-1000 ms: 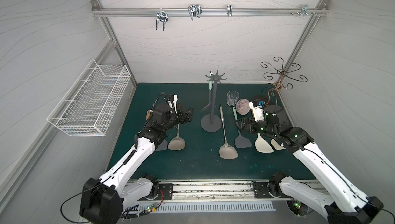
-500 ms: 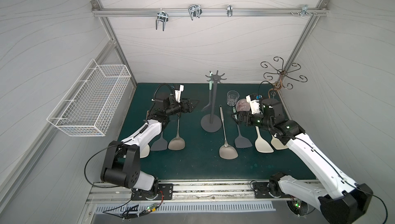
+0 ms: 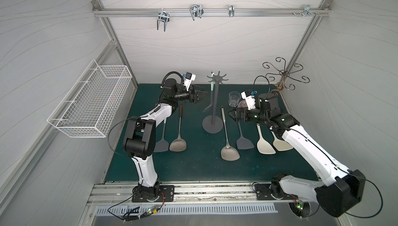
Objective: Take the spatula off the kitchen utensil rack
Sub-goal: Take off the spatula from the rack.
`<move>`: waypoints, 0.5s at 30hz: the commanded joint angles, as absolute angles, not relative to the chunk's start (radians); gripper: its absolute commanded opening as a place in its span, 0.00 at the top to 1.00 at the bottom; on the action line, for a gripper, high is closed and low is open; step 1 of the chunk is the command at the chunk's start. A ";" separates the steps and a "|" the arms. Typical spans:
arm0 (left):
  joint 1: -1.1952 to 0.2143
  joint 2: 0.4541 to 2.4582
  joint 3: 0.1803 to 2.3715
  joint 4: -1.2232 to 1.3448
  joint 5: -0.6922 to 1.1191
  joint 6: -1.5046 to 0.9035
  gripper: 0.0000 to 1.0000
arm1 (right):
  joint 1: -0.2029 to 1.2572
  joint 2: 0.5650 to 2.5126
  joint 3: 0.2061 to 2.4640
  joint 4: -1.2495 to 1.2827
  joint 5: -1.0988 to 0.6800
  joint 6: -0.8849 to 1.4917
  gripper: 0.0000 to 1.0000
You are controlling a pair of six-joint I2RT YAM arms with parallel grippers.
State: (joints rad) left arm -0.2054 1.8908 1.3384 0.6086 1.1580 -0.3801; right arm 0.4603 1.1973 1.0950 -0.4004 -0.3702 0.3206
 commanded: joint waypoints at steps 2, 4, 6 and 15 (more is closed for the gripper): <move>-0.206 1.958 1.458 0.771 1.284 -0.482 0.06 | 0.451 1.228 1.120 -0.327 -0.436 0.268 0.08; -0.207 1.985 1.472 0.866 1.298 -0.566 0.08 | 0.452 1.241 1.110 -0.274 -0.447 0.262 0.12; -0.209 2.000 1.483 0.923 1.302 -0.614 0.08 | 0.453 1.257 1.100 -0.212 -0.452 0.261 0.14; -0.244 2.054 1.544 0.956 1.351 -0.663 0.20 | 0.457 1.312 1.098 -0.086 -0.469 0.255 0.21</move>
